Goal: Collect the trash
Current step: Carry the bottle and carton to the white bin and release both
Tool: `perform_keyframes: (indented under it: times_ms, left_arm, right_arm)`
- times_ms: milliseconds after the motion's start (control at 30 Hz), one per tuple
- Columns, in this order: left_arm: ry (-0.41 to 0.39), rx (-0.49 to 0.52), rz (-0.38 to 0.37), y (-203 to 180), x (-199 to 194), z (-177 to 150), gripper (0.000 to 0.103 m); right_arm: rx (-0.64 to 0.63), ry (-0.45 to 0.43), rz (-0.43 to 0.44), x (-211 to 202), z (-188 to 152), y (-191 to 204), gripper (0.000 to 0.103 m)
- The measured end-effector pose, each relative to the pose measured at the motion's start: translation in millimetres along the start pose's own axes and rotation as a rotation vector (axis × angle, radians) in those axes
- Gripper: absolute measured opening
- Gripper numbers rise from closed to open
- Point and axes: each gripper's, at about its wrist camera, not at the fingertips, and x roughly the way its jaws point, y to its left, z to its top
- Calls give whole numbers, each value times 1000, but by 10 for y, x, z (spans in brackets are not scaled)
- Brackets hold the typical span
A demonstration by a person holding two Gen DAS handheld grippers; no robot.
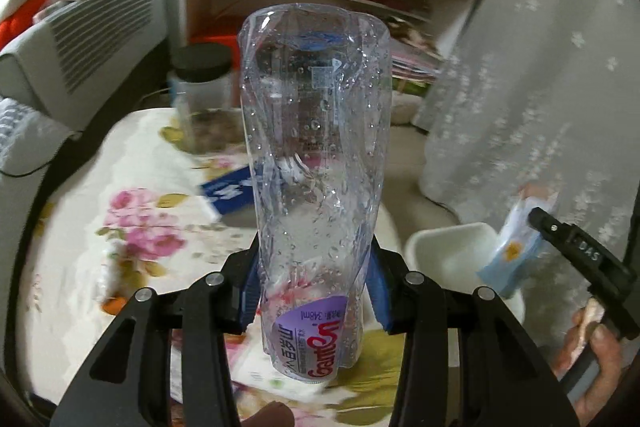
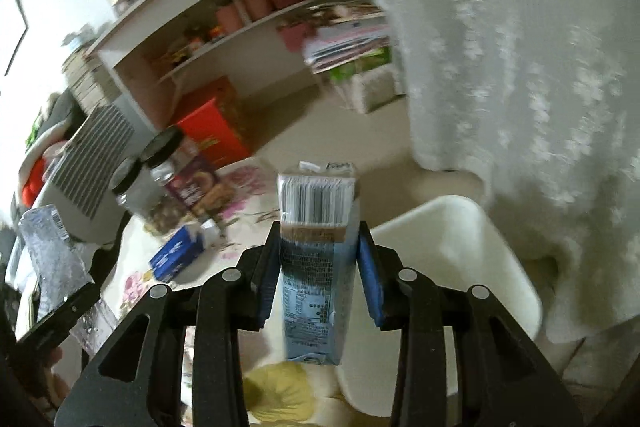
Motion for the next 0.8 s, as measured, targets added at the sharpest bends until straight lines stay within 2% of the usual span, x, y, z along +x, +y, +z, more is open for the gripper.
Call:
perform_keyframes:
  times_ms: [67, 167, 233, 467, 800]
  left_arm:
    - [4, 18, -18, -198, 31, 0, 44]
    - [14, 44, -37, -458, 80, -36, 44]
    - [24, 61, -46, -623, 126, -69, 44]
    - [71, 125, -89, -1163, 273, -200, 45]
    - [163, 200, -176, -2042, 650, -311, 45]
  right_arm:
    - [28, -27, -21, -83, 22, -138, 62]
    - [66, -60, -43, -213, 45, -343, 76]
    - [97, -67, -42, -279, 54, -475, 81]
    - [206, -119, -78, -459, 155, -937, 92]
    - [343, -163, -143, -677, 167, -1555, 95]
